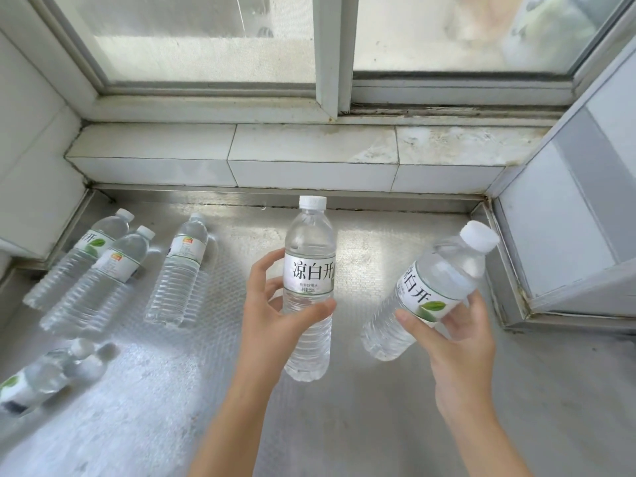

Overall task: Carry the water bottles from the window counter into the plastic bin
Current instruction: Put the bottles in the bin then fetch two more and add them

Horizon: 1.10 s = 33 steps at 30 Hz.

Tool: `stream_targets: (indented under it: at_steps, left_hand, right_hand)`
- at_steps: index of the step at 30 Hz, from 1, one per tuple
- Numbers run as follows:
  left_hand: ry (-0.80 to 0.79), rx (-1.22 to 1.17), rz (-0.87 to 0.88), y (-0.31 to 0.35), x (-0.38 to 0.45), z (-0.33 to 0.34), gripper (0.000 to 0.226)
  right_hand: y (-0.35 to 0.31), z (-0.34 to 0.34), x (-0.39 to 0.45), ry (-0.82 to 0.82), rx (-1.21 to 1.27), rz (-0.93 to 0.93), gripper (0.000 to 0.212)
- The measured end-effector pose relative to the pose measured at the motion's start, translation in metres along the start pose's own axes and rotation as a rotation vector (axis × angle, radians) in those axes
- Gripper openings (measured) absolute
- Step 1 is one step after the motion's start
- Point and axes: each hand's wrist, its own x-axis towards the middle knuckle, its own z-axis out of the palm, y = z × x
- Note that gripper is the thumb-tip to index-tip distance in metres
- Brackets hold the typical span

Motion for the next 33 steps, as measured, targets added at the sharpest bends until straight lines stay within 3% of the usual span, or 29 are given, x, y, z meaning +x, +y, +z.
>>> stream_targets:
  at_steps: [19,26,33]
  left_hand:
    - [-0.029,-0.126,0.233,0.072,-0.144,0.013,0.089]
    - [-0.161,-0.158,0.320,0.092,-0.172,0.011,0.087]
    - [-0.382,-0.179,0.384,0.095,-0.213,0.001,0.087]
  right_hand:
    - [-0.101,-0.059,-0.102,-0.105,0.065,-0.176,0.088]
    - [-0.125,-0.082,-0.146,-0.051,0.066,-0.243,0.090]
    - [-0.130,-0.098,-0.218,0.118,0.081,-0.283,0.090]
